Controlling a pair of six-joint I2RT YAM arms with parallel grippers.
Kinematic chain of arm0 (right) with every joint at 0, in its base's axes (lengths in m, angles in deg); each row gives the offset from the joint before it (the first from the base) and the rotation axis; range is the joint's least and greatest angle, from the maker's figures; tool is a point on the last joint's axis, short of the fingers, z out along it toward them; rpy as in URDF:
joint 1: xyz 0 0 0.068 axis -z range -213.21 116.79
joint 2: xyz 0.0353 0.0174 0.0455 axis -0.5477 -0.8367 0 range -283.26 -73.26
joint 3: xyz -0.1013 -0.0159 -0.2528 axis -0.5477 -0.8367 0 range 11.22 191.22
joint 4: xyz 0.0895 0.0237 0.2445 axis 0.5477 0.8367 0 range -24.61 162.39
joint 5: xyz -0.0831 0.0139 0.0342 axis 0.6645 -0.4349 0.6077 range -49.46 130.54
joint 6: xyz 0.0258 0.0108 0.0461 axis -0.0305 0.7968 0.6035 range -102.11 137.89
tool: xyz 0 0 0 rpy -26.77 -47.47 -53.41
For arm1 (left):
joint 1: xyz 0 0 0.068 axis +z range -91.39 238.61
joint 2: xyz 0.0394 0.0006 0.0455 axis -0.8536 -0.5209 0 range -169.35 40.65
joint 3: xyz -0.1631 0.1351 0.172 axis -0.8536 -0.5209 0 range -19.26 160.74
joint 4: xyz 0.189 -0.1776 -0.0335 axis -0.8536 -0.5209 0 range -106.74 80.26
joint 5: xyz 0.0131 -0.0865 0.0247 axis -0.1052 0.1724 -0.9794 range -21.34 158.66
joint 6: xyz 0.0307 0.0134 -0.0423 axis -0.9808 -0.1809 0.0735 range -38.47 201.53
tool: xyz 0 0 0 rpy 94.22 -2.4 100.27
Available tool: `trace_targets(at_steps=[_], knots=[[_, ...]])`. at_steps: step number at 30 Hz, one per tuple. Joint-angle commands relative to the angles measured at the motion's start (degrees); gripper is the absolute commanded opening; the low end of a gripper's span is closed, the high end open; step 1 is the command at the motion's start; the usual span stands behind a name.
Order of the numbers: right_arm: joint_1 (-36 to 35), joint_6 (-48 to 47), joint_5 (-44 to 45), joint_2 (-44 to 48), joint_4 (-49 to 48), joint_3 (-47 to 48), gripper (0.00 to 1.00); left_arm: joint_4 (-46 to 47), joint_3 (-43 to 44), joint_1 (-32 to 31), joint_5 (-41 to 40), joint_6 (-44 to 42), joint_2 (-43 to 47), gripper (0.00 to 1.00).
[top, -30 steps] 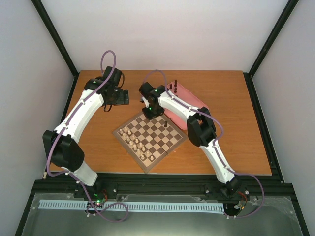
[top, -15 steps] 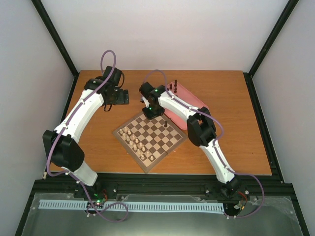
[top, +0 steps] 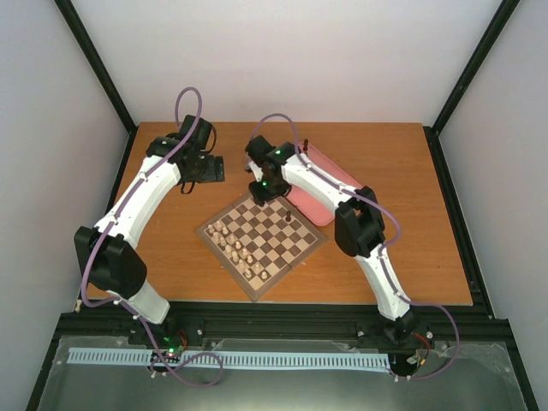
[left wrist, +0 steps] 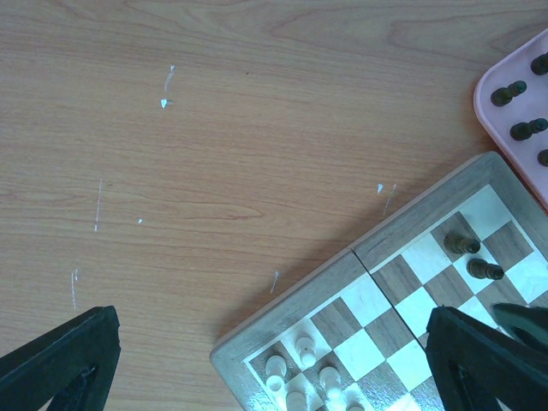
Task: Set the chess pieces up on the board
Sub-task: Place the chess piece on the chessboard, then pick up the chess piece from the storage box.
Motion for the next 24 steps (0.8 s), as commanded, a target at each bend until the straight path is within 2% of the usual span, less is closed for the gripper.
trace_targets(at_steps=[1,5,10,16,24], knots=[[2.69,0.42,0.76,9.42,0.33,-1.32,0.50,0.21,1.53,0.49,0.24,-0.70,-0.39,1.00],[7.45,1.03,1.13,9.67,1.05,-0.04,0.51,0.35,1.52,0.49,0.29,-0.69,-0.42,1.00],[11.11,1.06,1.18,3.43,2.22,5.69,0.48,0.17,2.20,0.49,0.72,-0.47,-0.54,1.00],[11.88,0.97,-0.35,-2.75,0.86,8.12,0.44,-0.64,2.91,0.49,0.03,-0.68,-0.94,1.00],[11.92,0.75,-2.05,-4.58,-2.90,6.33,0.44,-0.93,3.62,0.49,0.00,-0.73,-1.90,1.00]])
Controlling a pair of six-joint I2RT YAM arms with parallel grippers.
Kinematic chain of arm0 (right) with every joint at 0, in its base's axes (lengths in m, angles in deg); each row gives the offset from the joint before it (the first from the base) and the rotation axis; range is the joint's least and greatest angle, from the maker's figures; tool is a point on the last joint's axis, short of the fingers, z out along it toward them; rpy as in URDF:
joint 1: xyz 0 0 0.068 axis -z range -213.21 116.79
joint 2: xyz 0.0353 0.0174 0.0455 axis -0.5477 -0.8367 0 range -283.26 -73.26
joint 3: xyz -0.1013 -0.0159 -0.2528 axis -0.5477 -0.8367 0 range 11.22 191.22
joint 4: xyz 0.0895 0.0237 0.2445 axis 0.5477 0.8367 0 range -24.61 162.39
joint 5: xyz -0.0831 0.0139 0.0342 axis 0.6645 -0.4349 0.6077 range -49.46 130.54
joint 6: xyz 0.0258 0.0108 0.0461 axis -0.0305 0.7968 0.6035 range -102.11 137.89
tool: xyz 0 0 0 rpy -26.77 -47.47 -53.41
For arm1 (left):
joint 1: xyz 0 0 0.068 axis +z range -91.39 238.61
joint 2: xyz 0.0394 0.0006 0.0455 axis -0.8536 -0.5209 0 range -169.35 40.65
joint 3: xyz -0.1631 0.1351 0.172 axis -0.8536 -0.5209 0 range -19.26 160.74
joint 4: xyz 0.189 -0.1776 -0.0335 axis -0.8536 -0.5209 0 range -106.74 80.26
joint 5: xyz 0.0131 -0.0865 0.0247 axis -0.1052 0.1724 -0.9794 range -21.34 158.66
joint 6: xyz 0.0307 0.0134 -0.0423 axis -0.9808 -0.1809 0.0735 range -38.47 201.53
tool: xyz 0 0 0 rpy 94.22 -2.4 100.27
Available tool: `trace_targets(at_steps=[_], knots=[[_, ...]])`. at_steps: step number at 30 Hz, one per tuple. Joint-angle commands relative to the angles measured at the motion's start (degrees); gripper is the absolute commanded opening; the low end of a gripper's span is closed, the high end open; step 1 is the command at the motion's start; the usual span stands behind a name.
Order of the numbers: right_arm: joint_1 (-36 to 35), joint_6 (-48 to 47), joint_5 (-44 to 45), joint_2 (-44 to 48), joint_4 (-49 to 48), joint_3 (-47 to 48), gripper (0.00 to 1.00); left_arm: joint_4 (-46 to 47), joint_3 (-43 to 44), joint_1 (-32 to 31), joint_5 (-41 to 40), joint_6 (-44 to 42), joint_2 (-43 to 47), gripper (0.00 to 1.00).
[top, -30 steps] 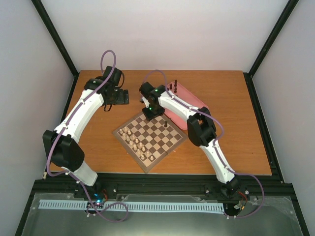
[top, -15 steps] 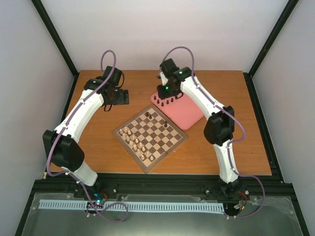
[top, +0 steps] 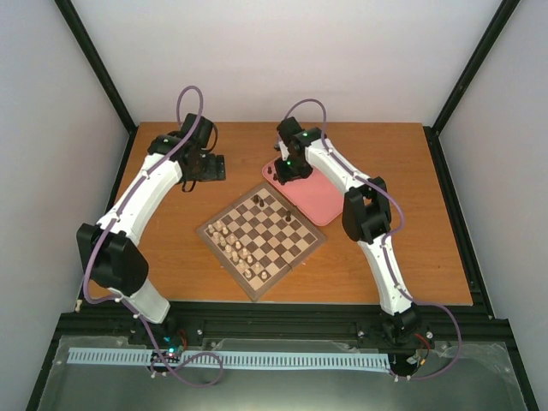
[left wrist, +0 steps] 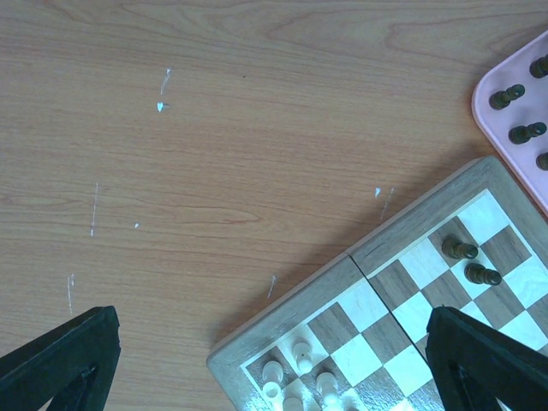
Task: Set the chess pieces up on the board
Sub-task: Pick up the chess piece from the storage box.
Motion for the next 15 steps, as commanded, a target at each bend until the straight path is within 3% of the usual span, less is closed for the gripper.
trace_targets(at_steps=[1,15], knots=[[-0.10,-0.06,-1.61,-0.70,-2.25,0.33,0.44,-0.78,2.61,0.49,-0.04,-0.69,-1.00,1.00],[-0.19,0.47,-2.19,-3.49,-3.42,0.53,0.41,-0.88,2.89,0.47,0.09,-0.95,-1.77,1.00]])
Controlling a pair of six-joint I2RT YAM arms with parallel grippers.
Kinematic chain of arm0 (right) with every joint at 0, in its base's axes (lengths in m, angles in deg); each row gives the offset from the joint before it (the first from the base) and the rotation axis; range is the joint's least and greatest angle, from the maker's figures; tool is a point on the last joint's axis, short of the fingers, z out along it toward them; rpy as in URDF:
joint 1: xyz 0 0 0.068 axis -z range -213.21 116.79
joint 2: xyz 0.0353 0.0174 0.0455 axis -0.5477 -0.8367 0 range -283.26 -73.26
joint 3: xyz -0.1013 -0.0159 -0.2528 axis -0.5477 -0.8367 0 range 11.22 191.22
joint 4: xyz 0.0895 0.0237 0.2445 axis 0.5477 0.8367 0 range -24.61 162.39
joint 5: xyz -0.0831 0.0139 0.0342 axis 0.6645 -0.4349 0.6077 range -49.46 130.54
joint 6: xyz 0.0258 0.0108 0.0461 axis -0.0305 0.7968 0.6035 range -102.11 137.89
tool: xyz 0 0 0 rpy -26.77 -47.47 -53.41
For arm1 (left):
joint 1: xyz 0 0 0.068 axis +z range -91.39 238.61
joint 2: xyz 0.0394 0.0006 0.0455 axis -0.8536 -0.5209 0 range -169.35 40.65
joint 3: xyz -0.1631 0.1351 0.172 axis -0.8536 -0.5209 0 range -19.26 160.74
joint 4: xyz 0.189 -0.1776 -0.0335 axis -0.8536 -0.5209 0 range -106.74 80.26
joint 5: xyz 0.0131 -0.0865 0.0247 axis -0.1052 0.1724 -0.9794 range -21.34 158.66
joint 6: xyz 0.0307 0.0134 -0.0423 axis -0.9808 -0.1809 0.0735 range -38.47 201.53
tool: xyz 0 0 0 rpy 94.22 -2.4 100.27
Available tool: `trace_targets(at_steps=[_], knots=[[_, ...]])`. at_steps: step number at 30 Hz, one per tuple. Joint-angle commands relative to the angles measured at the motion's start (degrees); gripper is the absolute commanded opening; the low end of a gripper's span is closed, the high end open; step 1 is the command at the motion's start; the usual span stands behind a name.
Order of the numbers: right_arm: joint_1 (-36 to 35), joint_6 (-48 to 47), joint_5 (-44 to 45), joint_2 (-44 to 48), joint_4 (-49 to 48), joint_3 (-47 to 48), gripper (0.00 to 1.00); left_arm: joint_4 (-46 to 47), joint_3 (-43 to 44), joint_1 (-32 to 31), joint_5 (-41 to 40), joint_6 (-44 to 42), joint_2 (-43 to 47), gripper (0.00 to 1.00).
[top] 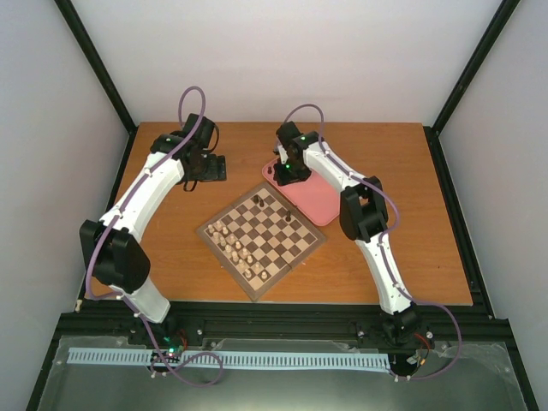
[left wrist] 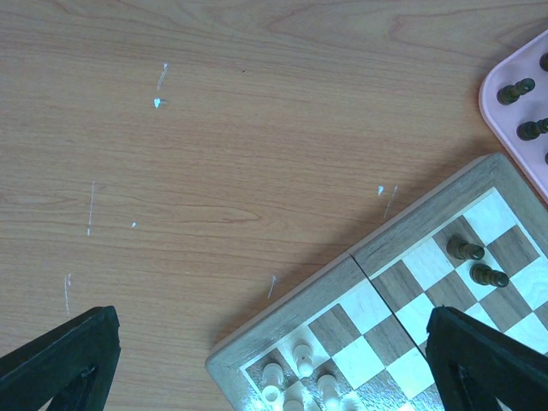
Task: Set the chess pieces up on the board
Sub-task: Pick up the chess piece from the storage box.
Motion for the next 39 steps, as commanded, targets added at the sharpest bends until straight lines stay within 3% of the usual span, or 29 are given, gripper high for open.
trace_targets(at_steps=[1,10,34,39], knots=[[-0.21,0.42,-0.54,-0.84,-0.89,0.56,0.41,-0.73,2.45,0.49,0.12,-0.95,-0.31,1.00],[-0.39,0.66,0.00,-2.92,-0.44,2.36,0.41,-0.72,2.76,0.49,0.10,-1.10,-0.65,1.00],[-0.39,1.18,0.81,-5.20,-0.40,5.76,0.28,-0.89,3.62,0.49,0.26,-1.24,-1.46,1.00],[-0.39,1.22,0.82,-5.47,-0.21,6.00,0.21,-0.80,3.42,0.49,0.23,-1.23,-1.30,1.00]])
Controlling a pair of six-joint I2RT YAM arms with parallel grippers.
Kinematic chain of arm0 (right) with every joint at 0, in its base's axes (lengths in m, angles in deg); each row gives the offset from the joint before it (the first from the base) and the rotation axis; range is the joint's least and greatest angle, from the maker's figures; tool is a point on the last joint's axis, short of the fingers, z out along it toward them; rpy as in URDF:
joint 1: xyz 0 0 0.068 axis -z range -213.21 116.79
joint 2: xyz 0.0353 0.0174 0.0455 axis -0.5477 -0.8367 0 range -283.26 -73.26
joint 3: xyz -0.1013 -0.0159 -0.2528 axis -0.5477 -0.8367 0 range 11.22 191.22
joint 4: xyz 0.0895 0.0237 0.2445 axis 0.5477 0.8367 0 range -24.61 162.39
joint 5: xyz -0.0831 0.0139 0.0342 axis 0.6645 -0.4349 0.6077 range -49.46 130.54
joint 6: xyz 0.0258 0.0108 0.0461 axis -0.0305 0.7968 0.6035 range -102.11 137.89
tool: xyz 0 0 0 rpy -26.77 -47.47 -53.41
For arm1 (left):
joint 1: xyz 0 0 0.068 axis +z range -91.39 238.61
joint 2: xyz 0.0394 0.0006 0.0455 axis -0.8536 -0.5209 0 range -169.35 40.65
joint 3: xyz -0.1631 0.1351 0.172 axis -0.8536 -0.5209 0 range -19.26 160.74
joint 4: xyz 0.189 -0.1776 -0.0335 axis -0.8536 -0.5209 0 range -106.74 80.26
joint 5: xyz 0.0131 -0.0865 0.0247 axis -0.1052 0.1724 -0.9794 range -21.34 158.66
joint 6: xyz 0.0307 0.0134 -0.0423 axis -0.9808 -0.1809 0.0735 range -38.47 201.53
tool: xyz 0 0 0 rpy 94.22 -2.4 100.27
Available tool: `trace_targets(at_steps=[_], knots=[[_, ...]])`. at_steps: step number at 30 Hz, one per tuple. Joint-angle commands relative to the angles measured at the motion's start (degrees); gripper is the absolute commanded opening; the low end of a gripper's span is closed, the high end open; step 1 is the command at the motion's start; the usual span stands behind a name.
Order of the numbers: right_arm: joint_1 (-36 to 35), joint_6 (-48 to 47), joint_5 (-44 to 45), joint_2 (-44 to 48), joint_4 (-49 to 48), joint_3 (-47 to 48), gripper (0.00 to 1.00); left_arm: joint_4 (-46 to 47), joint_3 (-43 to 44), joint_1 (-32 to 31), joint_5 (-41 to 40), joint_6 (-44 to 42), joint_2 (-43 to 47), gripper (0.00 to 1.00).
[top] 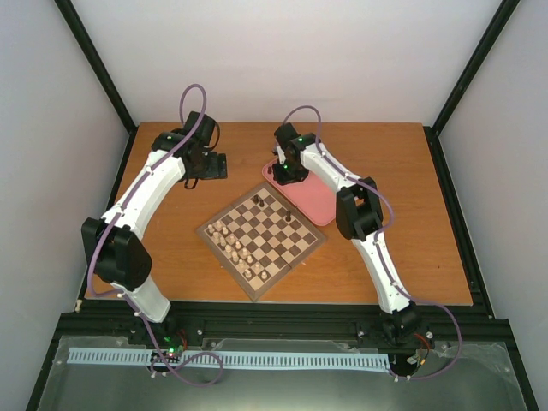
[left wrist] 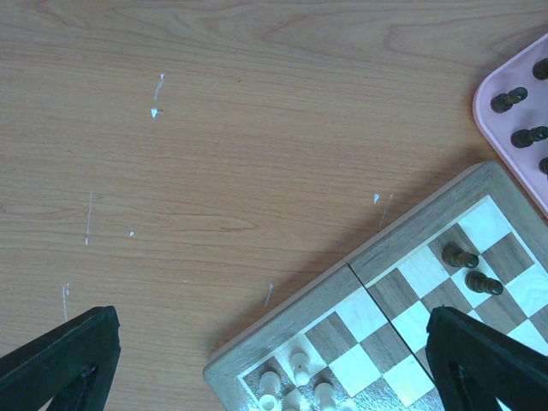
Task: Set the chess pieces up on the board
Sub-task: Pick up the chess piece from the storage box.
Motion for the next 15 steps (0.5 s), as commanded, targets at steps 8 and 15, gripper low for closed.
trace_targets(at_steps=[8,15], knots=[[-0.48,-0.18,1.41,-0.20,0.08,1.63,0.08,-0.79,1.74,0.49,0.32,-0.87,0.07,1.00],[-1.50,-0.34,4.51,6.16,0.71,-0.73,0.06,-0.56,1.02,0.49,0.34,-0.62,0.52,1.00]])
